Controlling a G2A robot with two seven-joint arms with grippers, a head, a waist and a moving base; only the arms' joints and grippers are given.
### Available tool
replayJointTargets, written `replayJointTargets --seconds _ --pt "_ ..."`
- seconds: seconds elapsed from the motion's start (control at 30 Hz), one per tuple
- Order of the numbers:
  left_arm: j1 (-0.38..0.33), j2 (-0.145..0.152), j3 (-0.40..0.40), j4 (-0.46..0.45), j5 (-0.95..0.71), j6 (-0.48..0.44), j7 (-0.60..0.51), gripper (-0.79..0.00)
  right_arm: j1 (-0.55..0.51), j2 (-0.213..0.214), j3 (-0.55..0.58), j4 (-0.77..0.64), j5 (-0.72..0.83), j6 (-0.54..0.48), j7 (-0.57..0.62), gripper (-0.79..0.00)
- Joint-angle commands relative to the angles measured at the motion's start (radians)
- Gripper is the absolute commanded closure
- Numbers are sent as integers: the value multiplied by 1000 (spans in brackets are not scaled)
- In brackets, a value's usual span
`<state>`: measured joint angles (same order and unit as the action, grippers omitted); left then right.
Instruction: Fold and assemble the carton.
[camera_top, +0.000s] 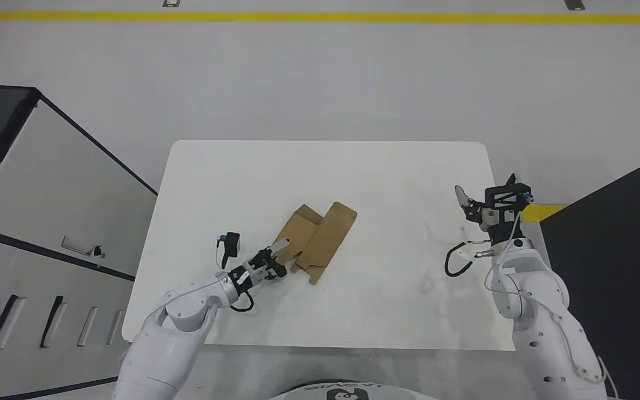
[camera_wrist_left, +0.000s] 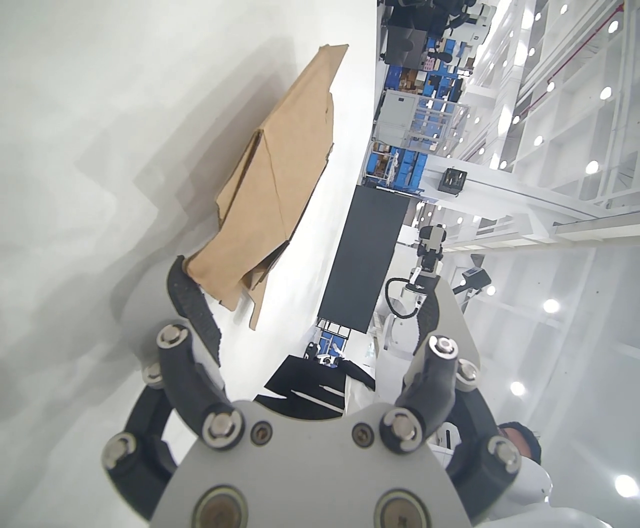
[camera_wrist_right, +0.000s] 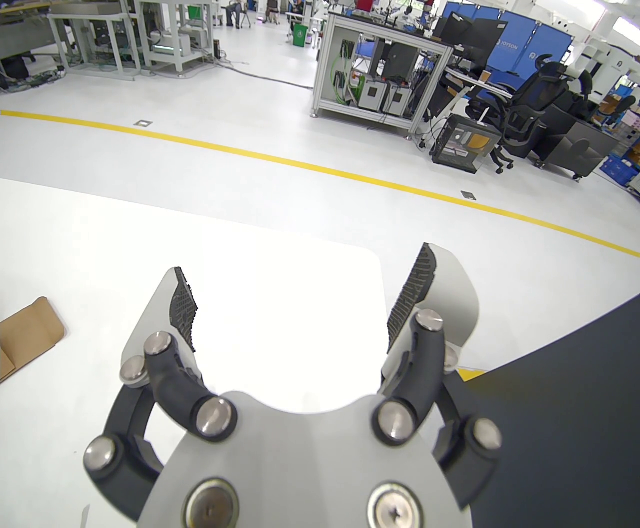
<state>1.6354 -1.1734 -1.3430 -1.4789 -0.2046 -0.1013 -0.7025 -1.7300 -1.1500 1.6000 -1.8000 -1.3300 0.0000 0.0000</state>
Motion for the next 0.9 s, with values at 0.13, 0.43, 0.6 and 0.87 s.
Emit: replayJointTargets --seconds 0.13,0.43,0.6,0.87 --pt "-10 0 11 11 -9 -8 8 -385 0 0 0 0 0 0 0 -785" --pt "-42 -5 42 48 -22 4 33 -366 0 0 0 0 0 0 0 -785" --pt "-71 -10 71 87 -22 20 56 -376 0 0 0 0 0 0 0 -785" --pt "-98 -17 90 125 -59 -7 69 -314 0 0 0 0 0 0 0 -785"
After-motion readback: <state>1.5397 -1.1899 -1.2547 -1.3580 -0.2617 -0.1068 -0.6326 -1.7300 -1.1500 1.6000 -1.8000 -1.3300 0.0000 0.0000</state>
